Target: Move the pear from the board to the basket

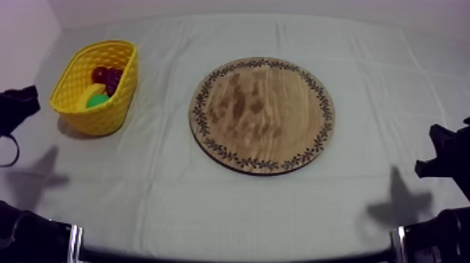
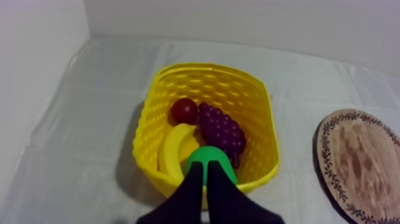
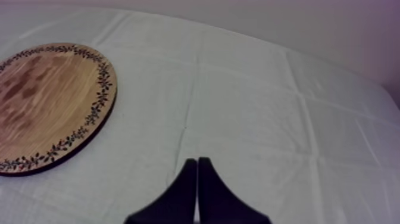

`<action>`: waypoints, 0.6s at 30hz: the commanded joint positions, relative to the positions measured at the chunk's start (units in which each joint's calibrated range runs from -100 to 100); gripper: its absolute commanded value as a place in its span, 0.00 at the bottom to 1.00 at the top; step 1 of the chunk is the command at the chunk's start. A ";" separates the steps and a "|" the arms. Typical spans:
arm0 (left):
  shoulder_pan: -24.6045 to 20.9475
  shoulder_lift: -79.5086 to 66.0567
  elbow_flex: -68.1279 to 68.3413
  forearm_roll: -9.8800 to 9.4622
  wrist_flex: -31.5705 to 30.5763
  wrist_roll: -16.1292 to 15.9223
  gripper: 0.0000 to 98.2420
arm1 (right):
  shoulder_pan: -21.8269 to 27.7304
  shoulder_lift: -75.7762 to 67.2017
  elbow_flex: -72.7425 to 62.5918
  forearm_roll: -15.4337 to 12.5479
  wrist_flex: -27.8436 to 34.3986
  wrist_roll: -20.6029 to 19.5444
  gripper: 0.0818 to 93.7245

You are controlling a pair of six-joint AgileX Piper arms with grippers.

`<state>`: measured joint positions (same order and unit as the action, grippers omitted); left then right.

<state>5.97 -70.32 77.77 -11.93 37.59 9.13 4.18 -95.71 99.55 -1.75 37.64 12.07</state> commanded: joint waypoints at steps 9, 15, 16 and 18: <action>-0.87 -17.24 12.47 -0.17 -0.43 -0.70 0.00 | 0.03 -0.05 0.00 0.02 0.03 0.04 0.00; -1.56 -21.69 17.02 -0.02 -1.99 -1.60 0.00 | 0.03 -0.05 0.00 0.02 0.03 0.02 0.00; -1.63 -22.33 17.54 0.32 -2.07 -1.92 0.00 | 0.03 -0.05 0.00 0.02 0.03 0.02 0.00; -1.72 -23.39 18.23 0.97 -1.99 -2.50 0.00 | 0.03 -0.05 0.00 0.02 0.03 0.02 0.00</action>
<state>4.29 -93.26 95.83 -11.19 35.63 6.90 4.18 -95.71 99.55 -1.75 37.64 12.07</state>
